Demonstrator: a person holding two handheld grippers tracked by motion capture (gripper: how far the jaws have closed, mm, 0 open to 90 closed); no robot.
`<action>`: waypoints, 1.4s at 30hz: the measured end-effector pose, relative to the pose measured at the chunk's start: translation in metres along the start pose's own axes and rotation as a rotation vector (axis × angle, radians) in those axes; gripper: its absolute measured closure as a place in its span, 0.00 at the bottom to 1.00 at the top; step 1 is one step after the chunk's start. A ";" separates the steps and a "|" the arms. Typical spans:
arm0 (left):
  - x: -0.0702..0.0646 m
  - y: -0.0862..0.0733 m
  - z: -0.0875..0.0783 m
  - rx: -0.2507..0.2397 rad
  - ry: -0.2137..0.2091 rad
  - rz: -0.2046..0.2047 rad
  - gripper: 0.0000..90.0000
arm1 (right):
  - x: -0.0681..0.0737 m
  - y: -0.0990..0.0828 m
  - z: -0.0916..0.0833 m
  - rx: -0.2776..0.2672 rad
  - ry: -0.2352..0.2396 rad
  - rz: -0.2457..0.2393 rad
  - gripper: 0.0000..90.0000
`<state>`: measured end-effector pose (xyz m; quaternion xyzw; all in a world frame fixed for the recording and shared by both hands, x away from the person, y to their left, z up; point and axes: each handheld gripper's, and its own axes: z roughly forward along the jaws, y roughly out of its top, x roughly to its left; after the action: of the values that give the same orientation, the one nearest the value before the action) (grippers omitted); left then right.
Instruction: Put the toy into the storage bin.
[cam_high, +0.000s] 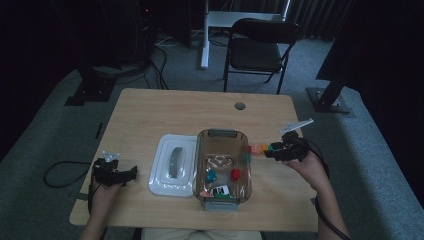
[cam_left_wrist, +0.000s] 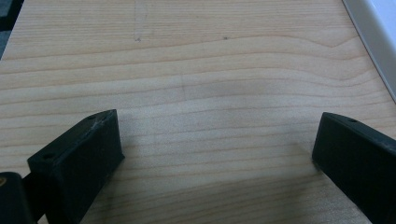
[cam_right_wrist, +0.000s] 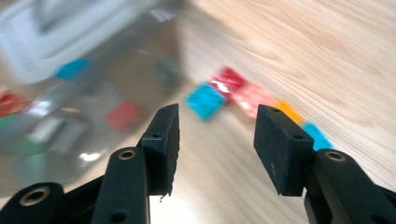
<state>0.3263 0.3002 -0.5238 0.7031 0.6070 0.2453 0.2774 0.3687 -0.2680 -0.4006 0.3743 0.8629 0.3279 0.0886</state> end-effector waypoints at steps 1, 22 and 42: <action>0.000 0.000 0.000 0.000 0.000 0.000 0.02 | -0.013 -0.004 0.004 0.000 -0.023 0.041 0.56; 0.000 0.000 0.000 0.000 0.000 0.000 0.02 | -0.084 -0.017 0.071 0.097 -0.181 0.356 0.56; 0.000 0.000 0.000 0.000 0.001 0.000 0.02 | -0.086 -0.033 0.070 0.125 -0.196 0.404 0.54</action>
<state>0.3263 0.3001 -0.5237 0.7032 0.6070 0.2454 0.2770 0.4377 -0.3096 -0.4833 0.5743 0.7763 0.2468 0.0811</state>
